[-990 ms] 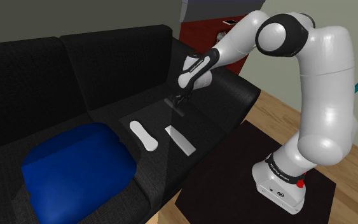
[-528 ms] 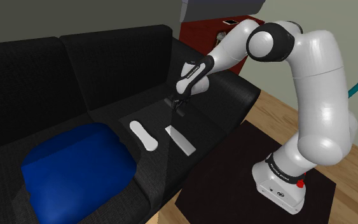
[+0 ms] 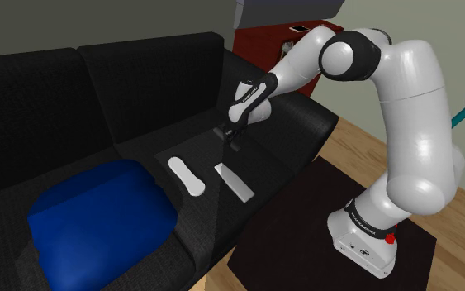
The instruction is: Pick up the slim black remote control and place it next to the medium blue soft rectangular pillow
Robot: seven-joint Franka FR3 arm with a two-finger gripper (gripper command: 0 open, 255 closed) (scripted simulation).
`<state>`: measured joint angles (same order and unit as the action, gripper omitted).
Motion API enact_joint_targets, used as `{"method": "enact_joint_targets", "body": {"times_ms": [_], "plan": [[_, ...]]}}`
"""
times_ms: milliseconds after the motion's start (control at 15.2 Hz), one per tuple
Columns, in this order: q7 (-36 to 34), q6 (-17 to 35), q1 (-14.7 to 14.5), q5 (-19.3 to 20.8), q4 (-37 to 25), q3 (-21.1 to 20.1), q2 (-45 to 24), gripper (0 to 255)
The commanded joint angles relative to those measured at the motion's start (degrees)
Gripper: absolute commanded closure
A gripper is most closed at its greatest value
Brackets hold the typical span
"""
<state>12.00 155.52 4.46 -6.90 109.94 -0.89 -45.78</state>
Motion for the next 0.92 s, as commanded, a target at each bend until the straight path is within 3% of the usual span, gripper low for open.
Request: {"method": "enact_joint_targets", "body": {"times_ms": [0,528,858], "plan": [[0.0,0.0,0.0,0.0,0.0,0.0,0.0,255],[0.0,0.0,0.0,0.0,0.0,0.0,0.0,255],[-0.3,-2.0,-0.1,0.1,1.7,0.2,3.7,255]]}}
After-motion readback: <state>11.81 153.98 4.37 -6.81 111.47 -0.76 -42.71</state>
